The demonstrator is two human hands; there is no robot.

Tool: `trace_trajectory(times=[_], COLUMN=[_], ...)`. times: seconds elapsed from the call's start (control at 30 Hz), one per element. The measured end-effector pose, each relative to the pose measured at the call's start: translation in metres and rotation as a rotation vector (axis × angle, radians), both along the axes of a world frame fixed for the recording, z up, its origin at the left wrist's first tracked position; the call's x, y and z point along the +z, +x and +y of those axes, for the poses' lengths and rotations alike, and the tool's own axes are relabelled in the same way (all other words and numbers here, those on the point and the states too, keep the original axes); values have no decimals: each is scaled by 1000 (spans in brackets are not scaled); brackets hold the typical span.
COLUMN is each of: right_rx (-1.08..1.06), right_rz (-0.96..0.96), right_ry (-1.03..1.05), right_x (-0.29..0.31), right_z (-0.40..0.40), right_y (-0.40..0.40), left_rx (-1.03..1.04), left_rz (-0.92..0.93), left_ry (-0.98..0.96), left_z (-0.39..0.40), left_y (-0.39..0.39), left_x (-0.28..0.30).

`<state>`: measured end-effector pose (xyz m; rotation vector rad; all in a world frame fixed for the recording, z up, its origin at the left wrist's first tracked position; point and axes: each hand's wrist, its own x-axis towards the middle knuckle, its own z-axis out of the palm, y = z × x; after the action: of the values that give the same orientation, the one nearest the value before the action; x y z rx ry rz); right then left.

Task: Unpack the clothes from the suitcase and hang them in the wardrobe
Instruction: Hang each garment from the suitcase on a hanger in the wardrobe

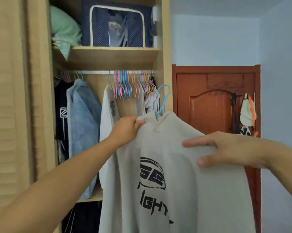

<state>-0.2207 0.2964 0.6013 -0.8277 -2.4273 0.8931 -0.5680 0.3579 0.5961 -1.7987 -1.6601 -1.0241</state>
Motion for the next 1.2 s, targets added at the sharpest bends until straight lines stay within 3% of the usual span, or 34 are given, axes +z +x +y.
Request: trace_trajectory(times=[0.2, 0.33, 0.5, 0.63, 0.77, 0.87, 1.0, 1.1, 1.2], right_rx=[-24, -150, -244, -262, -349, -380, -554, -641, -764], right_rz=[178, 242, 293, 290, 249, 115, -228, -351, -442], right_ry=[-102, -99, -188, -116, 158, 411, 666, 661, 573], right_x=[7, 20, 17, 50, 107, 149, 193, 194, 180], right_z=[8, 26, 64, 67, 72, 83, 132, 187, 224], right_y=[-107, -195, -296, -343, -407, -468, -570, -602, -581], left_rx=[-86, -224, 69, 505, 633, 611, 595, 682, 578], left_rz=[-124, -131, 2, 512, 930, 1105, 1234, 1131, 1062], left_ry=[25, -63, -265, -265, -385, -400, -362, -429, -389], left_z=[40, 80, 125, 127, 128, 132, 131, 121, 102], left_y=[-97, -189, -339, -436, -495, -519, -534, -543, -561], left_x=[-3, 3, -8, 5, 11, 13, 13, 13, 8])
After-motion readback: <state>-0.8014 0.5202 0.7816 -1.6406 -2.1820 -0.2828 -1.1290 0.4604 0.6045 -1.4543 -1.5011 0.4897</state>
